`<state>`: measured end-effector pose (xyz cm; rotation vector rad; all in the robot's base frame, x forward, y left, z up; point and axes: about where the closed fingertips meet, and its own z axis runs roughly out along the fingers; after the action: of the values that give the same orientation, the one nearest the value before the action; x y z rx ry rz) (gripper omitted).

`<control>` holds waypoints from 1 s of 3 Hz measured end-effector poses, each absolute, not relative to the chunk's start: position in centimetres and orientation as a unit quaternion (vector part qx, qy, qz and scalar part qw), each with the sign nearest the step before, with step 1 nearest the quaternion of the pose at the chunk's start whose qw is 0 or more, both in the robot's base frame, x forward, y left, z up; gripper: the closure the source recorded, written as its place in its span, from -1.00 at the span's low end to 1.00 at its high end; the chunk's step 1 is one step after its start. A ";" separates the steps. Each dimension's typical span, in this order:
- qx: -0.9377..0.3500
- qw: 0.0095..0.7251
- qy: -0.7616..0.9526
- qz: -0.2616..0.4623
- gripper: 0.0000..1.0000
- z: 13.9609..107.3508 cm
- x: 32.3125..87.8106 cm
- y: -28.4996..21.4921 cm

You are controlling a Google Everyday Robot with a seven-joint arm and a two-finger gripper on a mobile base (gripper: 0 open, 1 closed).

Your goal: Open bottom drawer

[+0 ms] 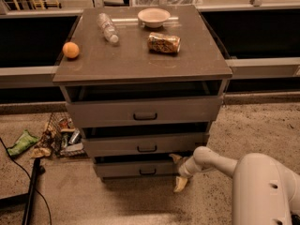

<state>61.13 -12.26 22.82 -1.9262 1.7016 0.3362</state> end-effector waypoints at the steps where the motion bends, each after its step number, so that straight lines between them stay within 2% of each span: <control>1: -0.703 0.270 0.648 0.114 -1.00 21.4 62.9 -12.1; 3: -0.645 0.267 0.706 0.121 -1.00 17.6 65.7 -12.0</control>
Offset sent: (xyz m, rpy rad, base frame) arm 0.0592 -0.0078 -0.0514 -0.0058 0.0448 -0.2624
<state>65.71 -12.00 17.63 -1.7397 1.9062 0.3271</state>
